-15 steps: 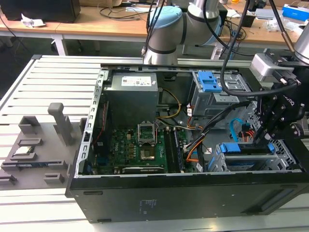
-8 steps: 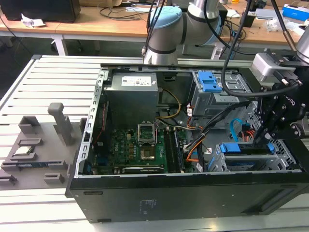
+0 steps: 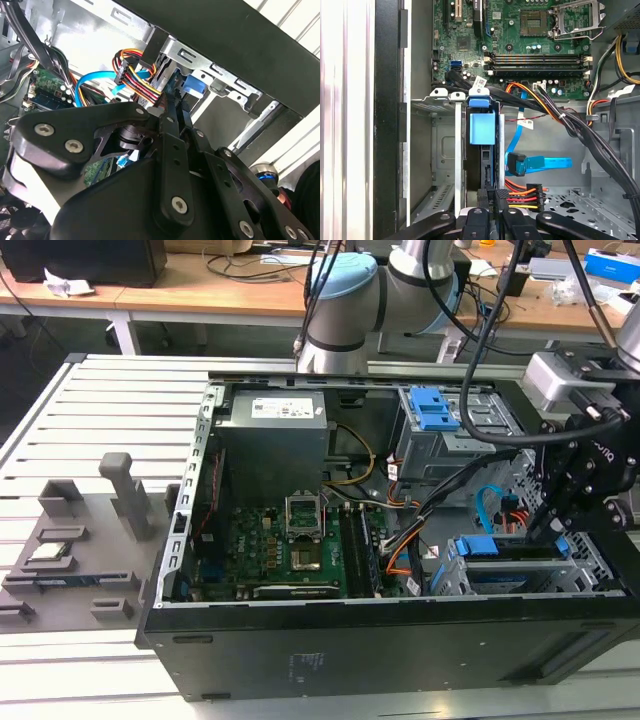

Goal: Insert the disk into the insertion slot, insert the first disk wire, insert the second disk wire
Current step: 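Insert the first disk wire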

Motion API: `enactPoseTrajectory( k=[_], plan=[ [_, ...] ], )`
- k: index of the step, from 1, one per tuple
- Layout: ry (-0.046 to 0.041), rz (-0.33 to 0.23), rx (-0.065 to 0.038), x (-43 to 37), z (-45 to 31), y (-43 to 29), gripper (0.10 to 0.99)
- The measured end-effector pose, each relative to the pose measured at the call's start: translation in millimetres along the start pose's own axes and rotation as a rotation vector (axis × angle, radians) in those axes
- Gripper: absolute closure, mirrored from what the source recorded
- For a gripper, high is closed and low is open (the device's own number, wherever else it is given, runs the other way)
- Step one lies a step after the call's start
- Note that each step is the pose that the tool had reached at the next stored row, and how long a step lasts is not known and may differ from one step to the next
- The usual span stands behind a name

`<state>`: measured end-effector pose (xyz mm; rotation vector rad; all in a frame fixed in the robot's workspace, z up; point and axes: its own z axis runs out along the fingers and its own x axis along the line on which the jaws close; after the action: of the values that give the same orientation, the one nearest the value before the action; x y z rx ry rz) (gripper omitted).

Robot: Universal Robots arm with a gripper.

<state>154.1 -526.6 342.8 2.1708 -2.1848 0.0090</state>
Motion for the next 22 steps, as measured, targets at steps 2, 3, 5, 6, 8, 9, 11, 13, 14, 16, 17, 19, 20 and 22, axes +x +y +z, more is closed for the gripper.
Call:
enactPoseTrajectory(
  k=[2,3,5,6,8,9,11,13,14,16,17,19,20,22],
  plan=[
    [-0.0001,0.001,0.000,0.0,0.4,0.0,0.918],
    [0.0000,0.001,0.000,0.0,0.7,0.0,0.918],
    [-0.0003,0.002,0.000,-0.1,0.9,0.0,0.918],
    [-0.0004,0.002,0.000,-0.1,0.9,0.0,0.918],
    [-0.0009,0.002,0.000,-1.0,0.9,0.0,0.918],
    [-0.0011,0.002,0.000,-1.4,0.9,0.0,0.918],
    [-0.0015,0.002,0.000,-1.5,1.0,0.0,0.918],
    [-0.0014,0.002,0.000,-1.5,1.2,0.0,0.918],
    [-0.0013,0.002,0.000,-1.6,1.7,-0.1,0.918],
    [-0.0014,0.002,0.000,-1.6,4.3,-0.1,0.918],
    [-0.0013,0.002,0.000,-1.5,5.0,-0.2,0.918],
    [-0.0005,0.002,0.000,-1.6,6.8,-0.3,0.918],
    [0.0001,0.002,0.000,-1.6,7.3,-0.3,0.918],
    [0.0001,0.002,0.000,-1.6,8.1,-0.3,0.918]
  ],
)
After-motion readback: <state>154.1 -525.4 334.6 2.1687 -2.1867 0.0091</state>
